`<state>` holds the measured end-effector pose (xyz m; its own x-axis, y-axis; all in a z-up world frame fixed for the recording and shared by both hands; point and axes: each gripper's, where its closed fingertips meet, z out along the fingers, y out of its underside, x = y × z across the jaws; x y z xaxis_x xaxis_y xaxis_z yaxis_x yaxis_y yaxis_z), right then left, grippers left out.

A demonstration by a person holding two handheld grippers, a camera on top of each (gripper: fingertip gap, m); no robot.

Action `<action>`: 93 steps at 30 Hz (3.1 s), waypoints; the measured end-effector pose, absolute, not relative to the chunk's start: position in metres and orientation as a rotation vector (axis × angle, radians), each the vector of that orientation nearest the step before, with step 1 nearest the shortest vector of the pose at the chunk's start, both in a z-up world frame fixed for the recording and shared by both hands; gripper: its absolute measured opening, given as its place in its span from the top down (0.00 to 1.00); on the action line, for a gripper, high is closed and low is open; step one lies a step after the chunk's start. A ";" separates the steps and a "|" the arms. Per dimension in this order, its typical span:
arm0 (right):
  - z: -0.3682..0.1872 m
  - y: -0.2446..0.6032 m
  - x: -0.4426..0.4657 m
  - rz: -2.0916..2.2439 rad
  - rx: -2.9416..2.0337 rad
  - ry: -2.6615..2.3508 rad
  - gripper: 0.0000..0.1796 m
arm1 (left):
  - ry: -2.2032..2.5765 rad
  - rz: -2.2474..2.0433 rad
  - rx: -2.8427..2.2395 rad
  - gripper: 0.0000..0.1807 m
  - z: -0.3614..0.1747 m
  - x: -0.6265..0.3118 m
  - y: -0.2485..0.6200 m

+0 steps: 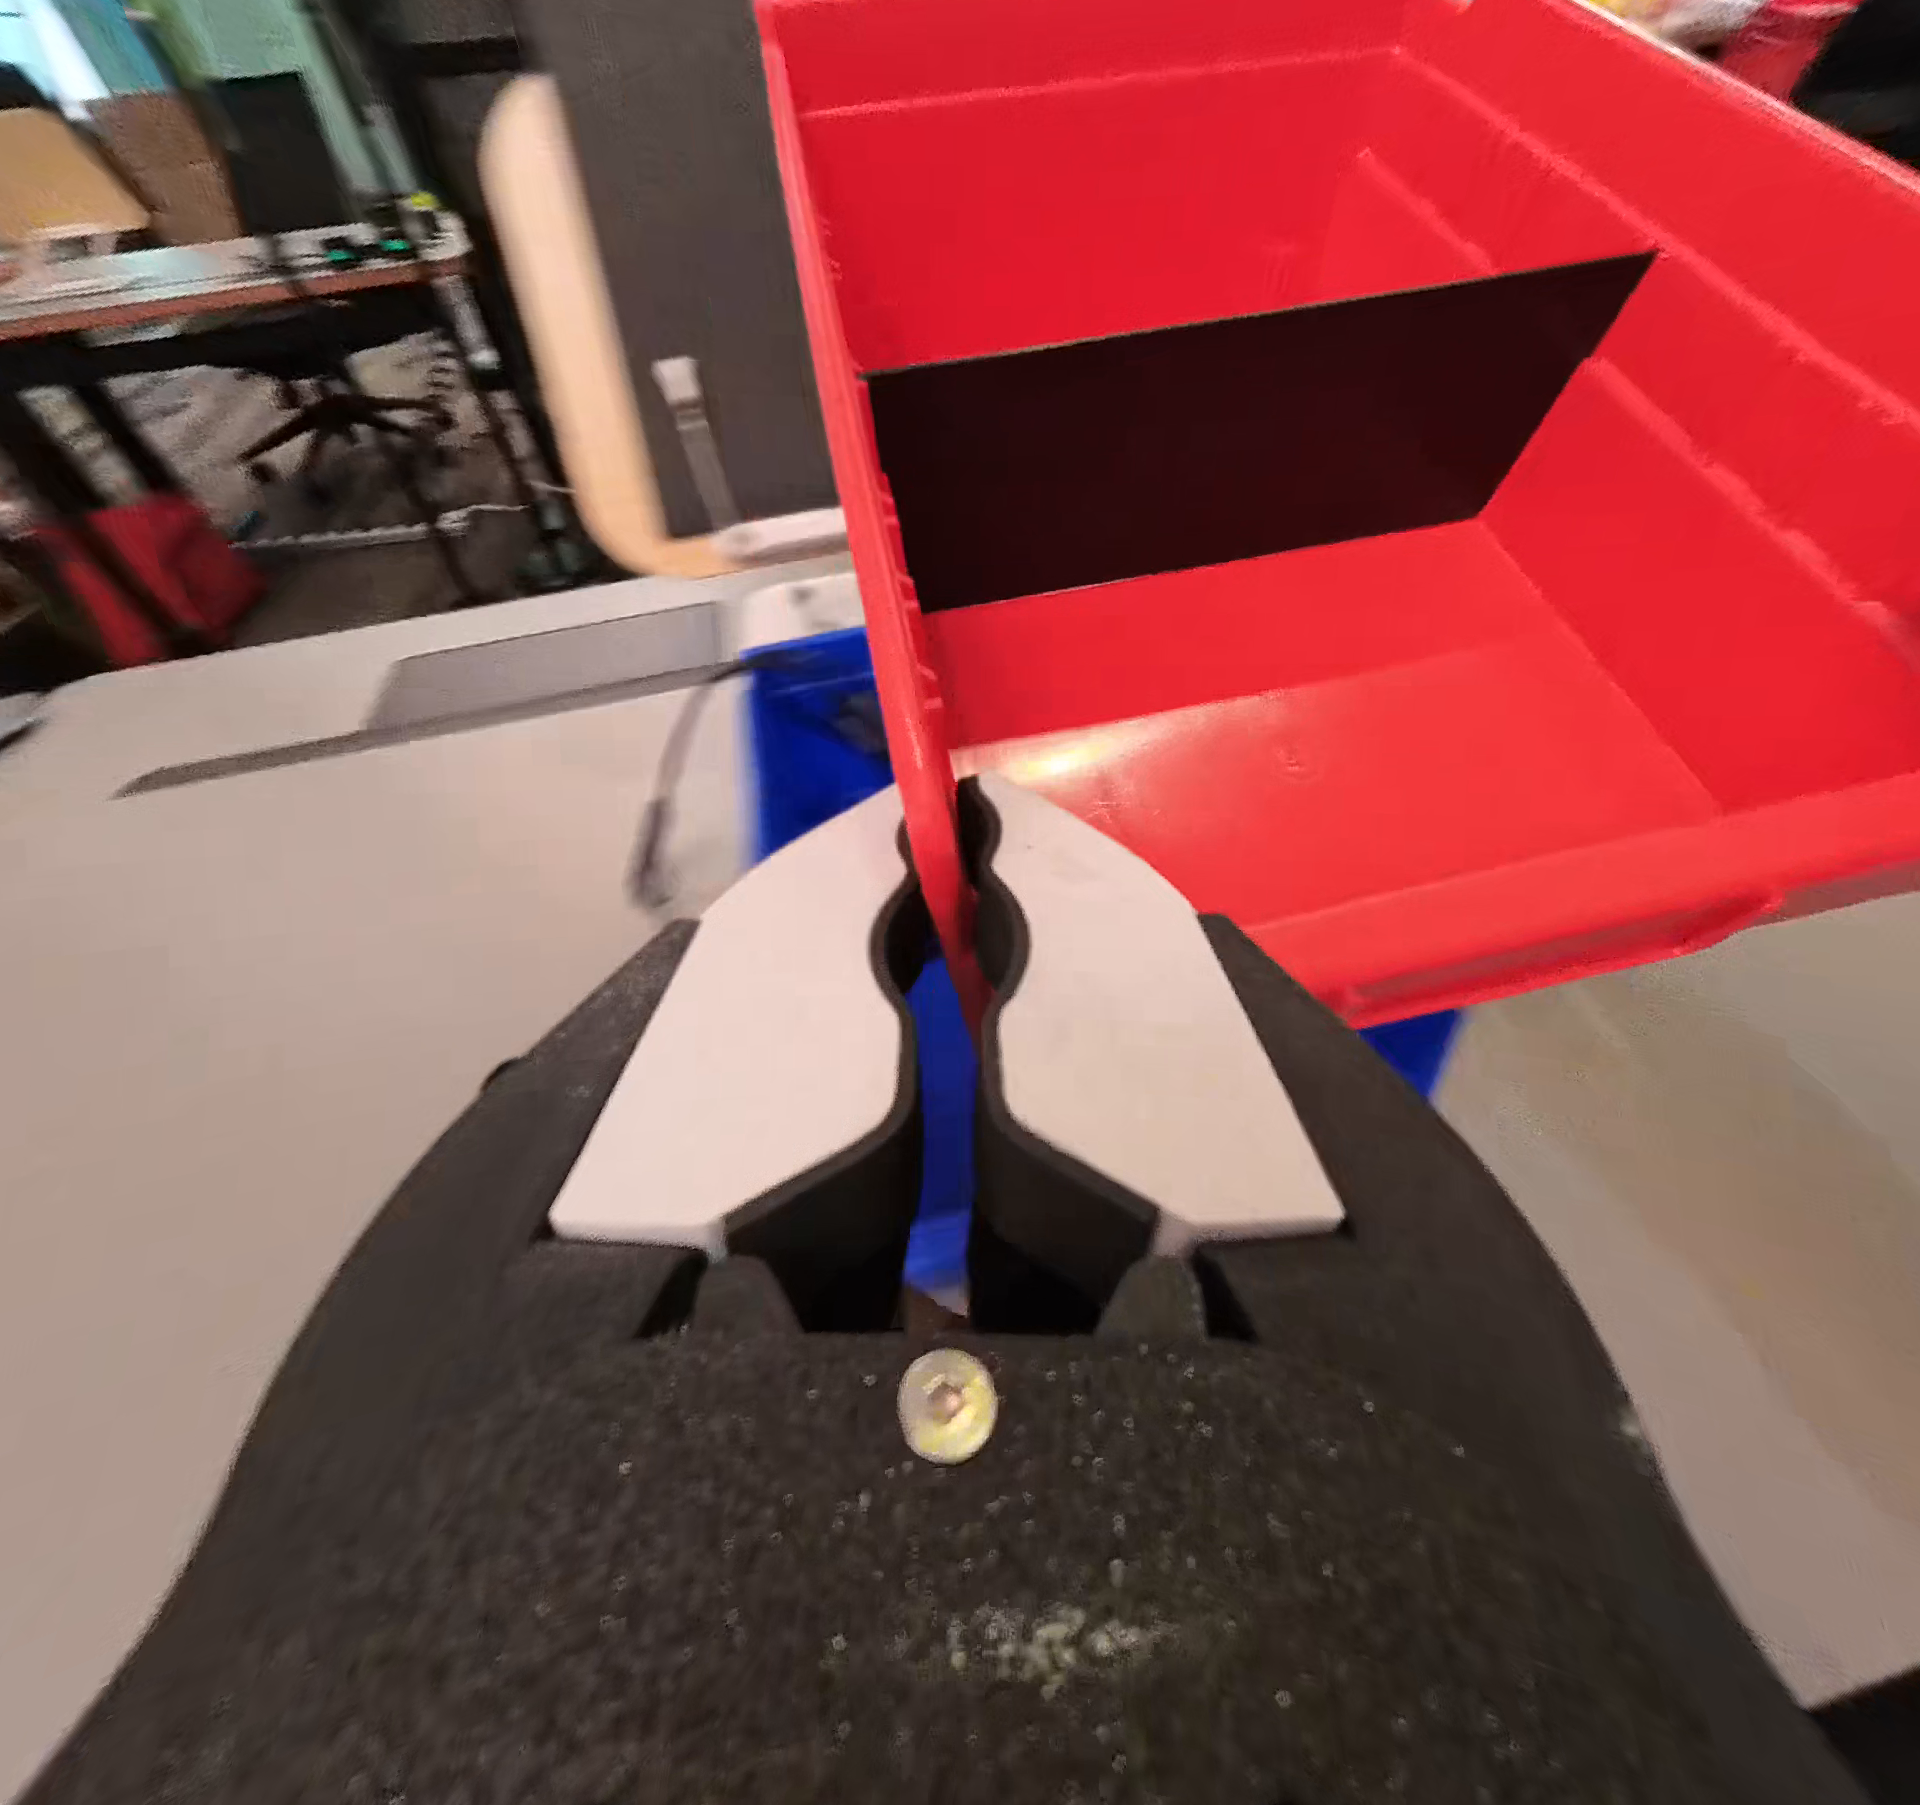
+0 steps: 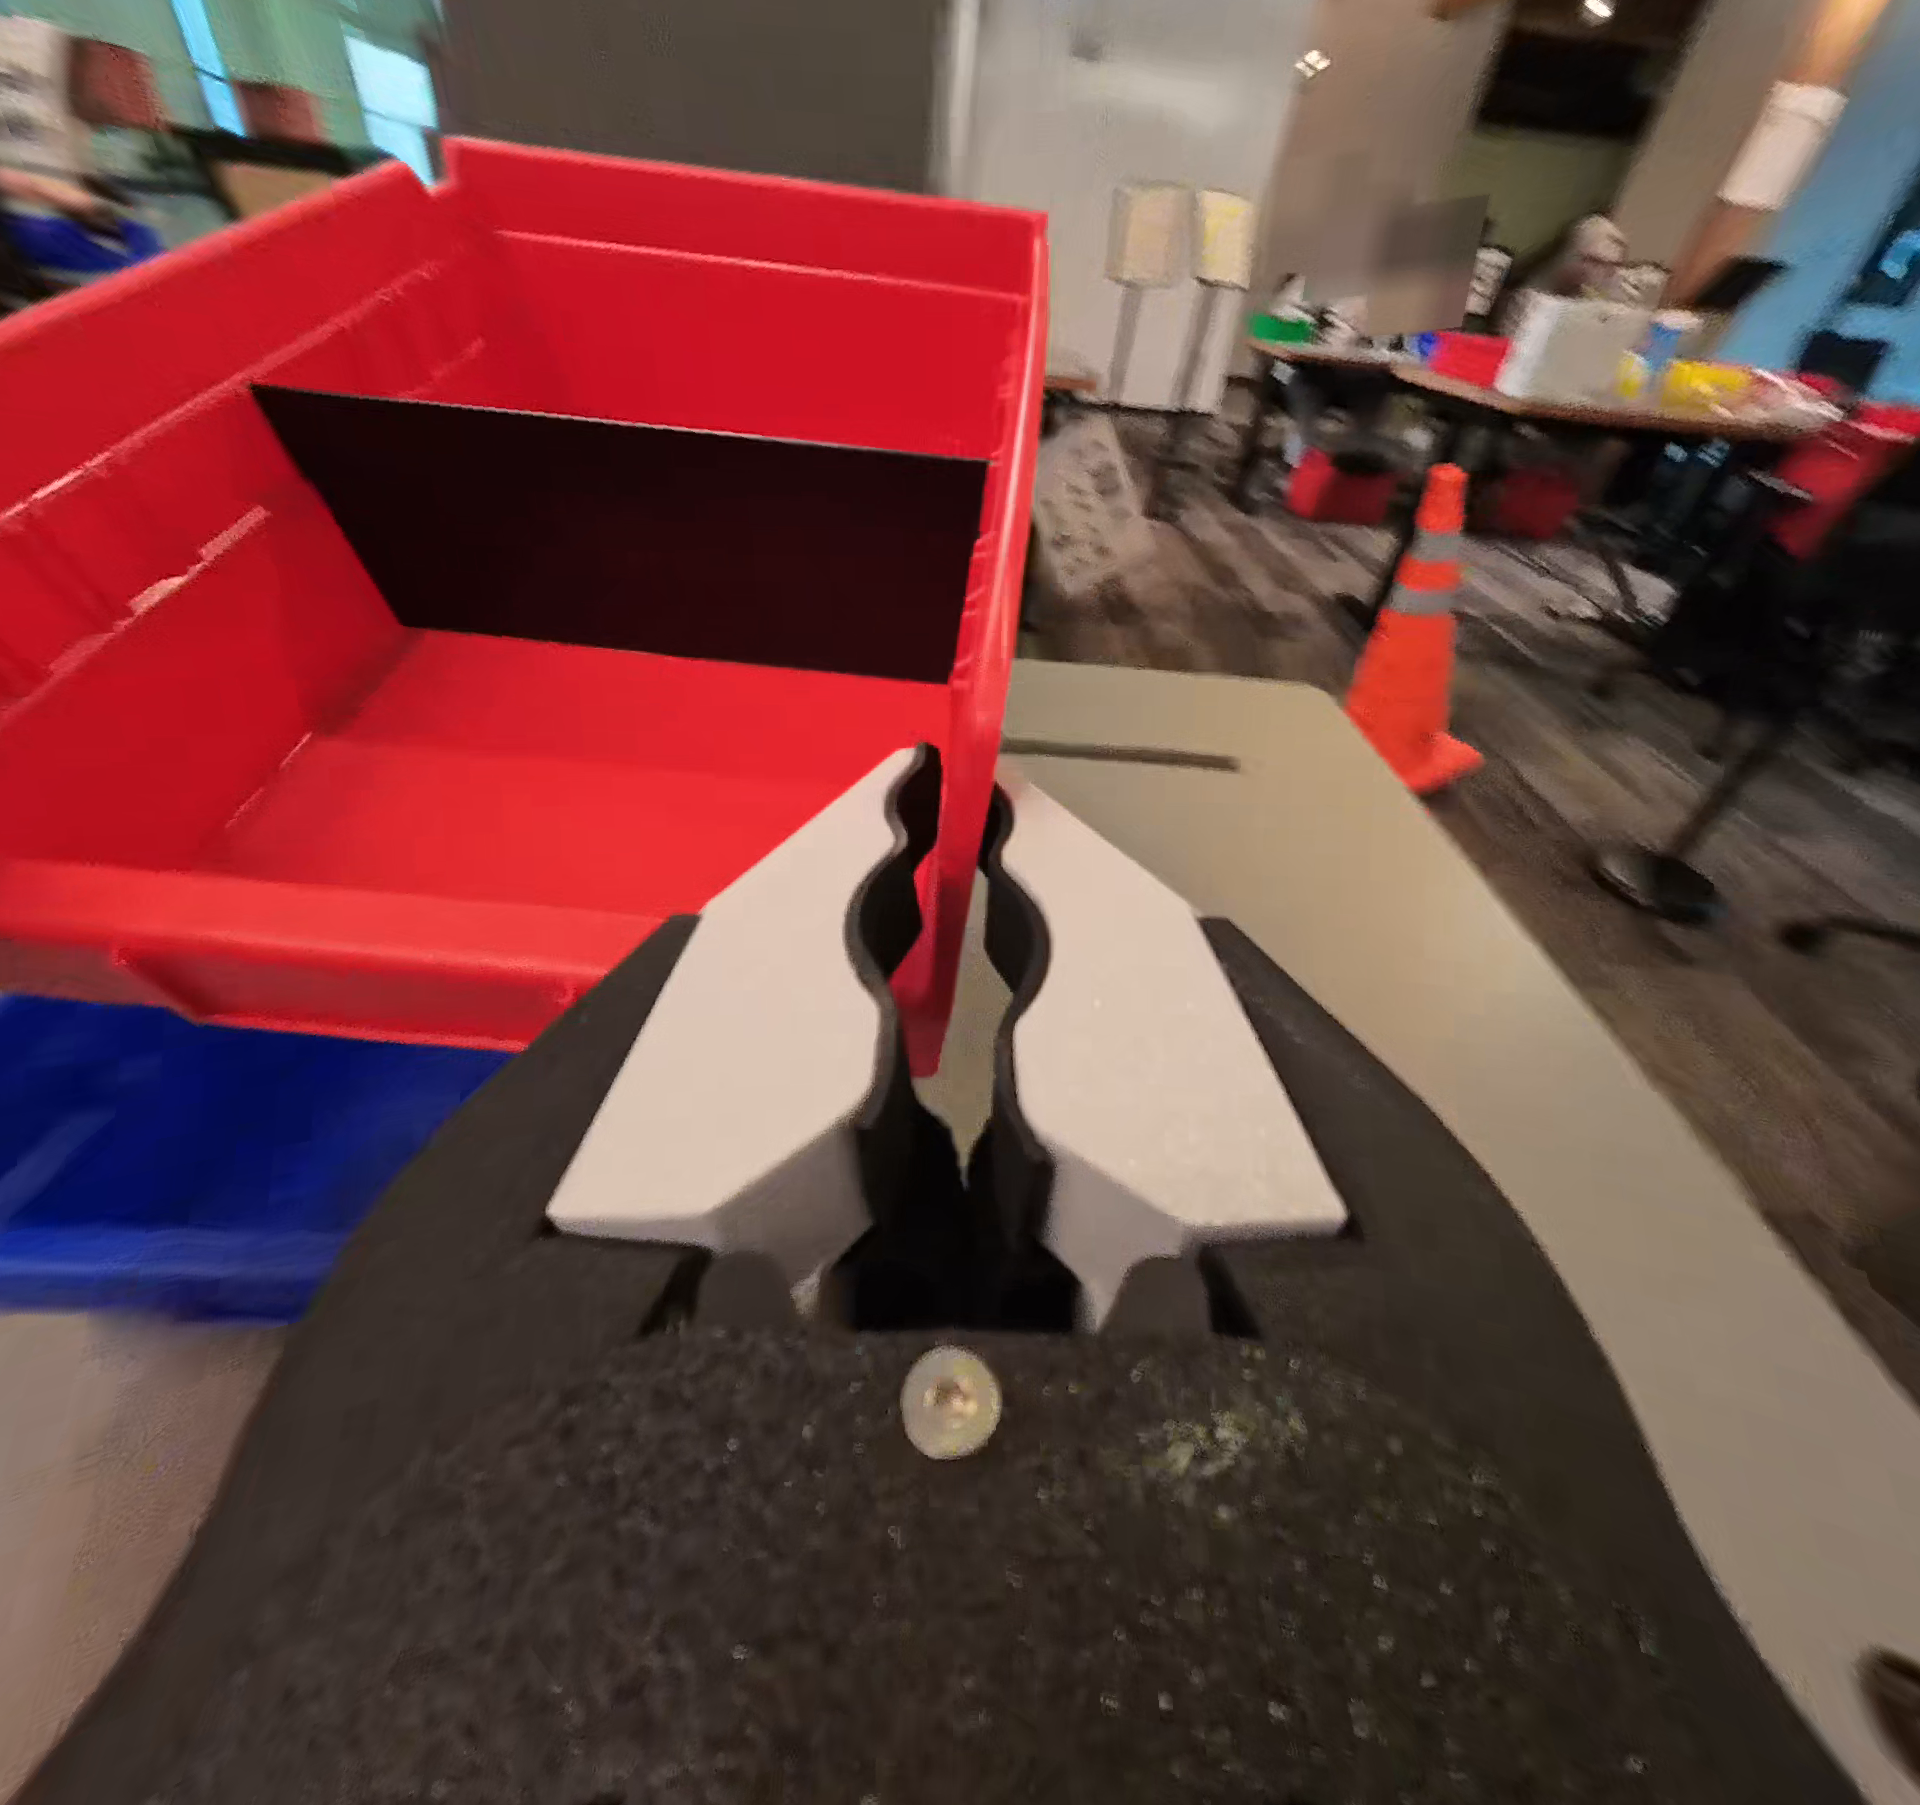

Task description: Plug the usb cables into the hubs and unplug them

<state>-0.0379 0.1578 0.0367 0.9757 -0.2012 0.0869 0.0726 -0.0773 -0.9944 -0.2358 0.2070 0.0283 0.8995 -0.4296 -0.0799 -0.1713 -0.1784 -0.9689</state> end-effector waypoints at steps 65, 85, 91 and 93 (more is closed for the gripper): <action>-0.131 0.281 -0.377 0.029 -1.938 -0.142 0.98 | 0.305 -0.151 -1.910 0.98 -0.121 -0.569 0.291; -0.089 0.147 -0.084 0.124 -1.790 -0.262 0.83 | 0.054 -0.391 -1.720 0.86 -0.060 -0.510 0.227; -0.104 0.119 0.090 0.073 -1.798 0.245 0.73 | 0.169 -0.432 -1.922 0.86 -0.108 -0.457 0.217; -0.102 0.117 0.107 0.123 -1.765 0.330 0.75 | 0.233 -0.380 -1.921 0.86 -0.111 -0.455 0.219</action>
